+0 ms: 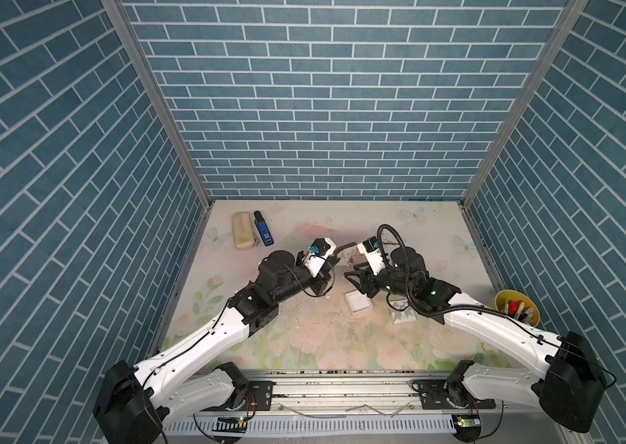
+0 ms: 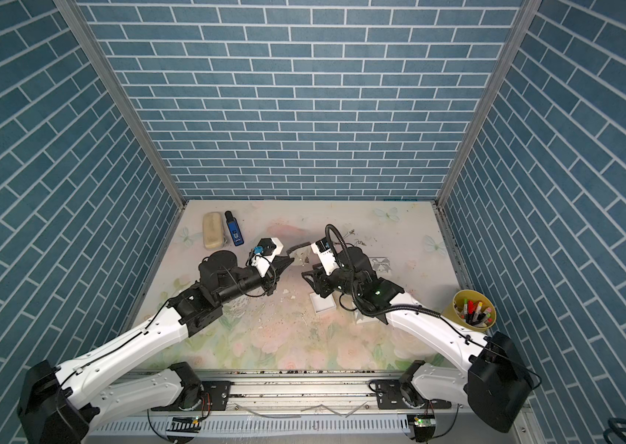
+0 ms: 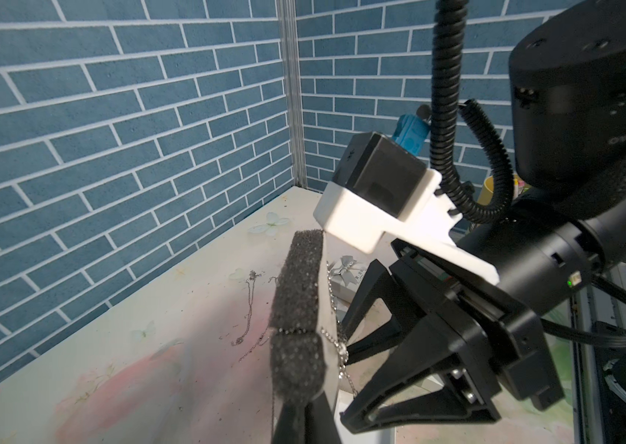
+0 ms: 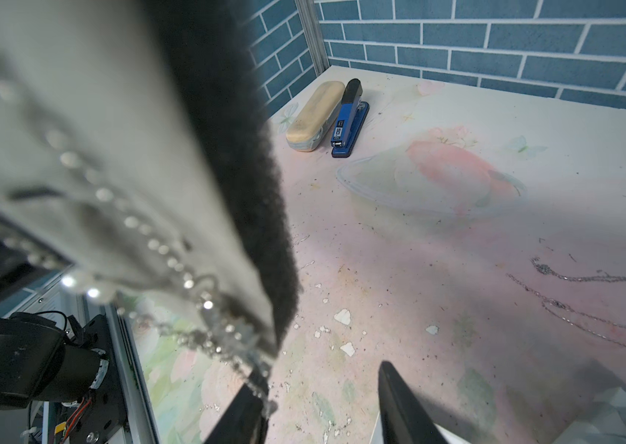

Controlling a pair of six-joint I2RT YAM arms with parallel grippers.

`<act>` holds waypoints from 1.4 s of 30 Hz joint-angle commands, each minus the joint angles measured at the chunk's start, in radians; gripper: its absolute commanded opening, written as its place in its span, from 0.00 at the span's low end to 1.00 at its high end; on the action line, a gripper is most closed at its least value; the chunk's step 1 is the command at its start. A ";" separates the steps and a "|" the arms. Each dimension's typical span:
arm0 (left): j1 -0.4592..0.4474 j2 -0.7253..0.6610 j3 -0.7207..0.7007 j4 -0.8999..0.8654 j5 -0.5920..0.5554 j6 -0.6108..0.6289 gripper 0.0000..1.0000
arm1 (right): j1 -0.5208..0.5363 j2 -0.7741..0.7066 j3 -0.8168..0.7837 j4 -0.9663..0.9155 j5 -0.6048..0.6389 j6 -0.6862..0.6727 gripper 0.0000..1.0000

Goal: Take the necklace out of the lift-off lid jewelry box
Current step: Pick up the necklace from the inner lining.

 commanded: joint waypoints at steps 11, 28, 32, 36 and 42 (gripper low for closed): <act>-0.001 0.012 -0.018 0.053 -0.004 -0.080 0.00 | 0.003 0.028 0.027 0.111 -0.020 -0.020 0.34; -0.001 0.004 -0.034 0.053 -0.028 -0.113 0.00 | 0.003 0.007 -0.007 0.171 -0.026 0.031 0.05; -0.001 -0.005 -0.037 0.024 -0.065 -0.097 0.00 | 0.003 -0.027 -0.018 0.112 -0.006 0.028 0.00; -0.001 -0.016 -0.047 0.002 -0.104 -0.082 0.00 | 0.003 -0.067 -0.031 0.046 0.025 0.019 0.00; -0.001 -0.017 -0.052 0.003 -0.112 -0.077 0.00 | 0.004 -0.086 -0.015 -0.024 0.033 0.009 0.00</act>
